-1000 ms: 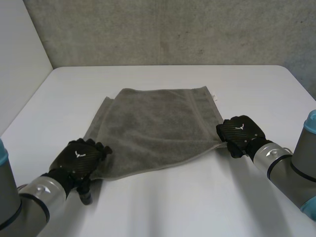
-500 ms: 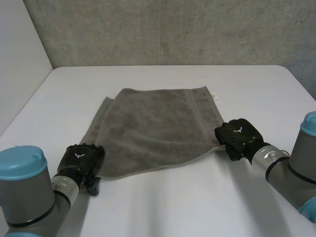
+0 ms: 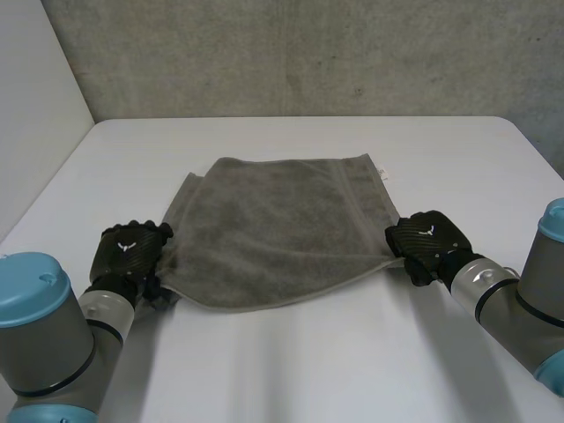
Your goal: Fold the towel.
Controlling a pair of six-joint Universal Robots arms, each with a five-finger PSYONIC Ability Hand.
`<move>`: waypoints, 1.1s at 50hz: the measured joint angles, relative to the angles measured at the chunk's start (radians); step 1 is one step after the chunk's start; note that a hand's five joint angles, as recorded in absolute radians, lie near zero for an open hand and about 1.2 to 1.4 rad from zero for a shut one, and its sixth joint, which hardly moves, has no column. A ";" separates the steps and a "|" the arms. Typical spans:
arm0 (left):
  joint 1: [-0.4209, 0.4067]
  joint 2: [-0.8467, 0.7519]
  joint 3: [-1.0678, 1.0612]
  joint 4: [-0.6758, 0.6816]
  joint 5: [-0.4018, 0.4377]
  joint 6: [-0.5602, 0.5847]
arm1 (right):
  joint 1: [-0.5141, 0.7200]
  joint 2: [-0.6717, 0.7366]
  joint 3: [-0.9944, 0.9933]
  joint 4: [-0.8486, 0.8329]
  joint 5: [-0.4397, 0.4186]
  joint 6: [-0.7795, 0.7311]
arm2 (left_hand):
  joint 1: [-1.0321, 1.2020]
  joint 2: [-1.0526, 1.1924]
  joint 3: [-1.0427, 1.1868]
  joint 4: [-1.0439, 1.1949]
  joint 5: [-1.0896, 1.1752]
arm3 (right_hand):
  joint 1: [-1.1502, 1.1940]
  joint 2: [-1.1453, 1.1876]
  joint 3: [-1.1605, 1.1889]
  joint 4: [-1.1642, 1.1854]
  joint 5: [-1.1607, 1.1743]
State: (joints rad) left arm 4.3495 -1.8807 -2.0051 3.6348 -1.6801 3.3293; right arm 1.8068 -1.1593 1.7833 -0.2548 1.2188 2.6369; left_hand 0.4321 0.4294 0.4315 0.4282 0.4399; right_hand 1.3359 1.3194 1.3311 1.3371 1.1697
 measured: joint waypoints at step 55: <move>0.054 0.090 0.482 -0.358 0.165 0.152 | -0.052 -0.139 -0.665 0.617 0.025 -0.129 | 1.020 1.072 1.112 1.084 1.034 | 0.001 0.000 0.004 0.000 0.000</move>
State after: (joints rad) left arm 4.4037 -1.7903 -1.5231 3.2763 -1.5148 3.4810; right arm 1.7546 -1.2981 1.1185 0.3626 1.2438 2.5080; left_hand 1.4523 1.5012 1.5435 1.5118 1.4735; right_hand 1.3367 1.3199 1.3350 1.3372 1.1698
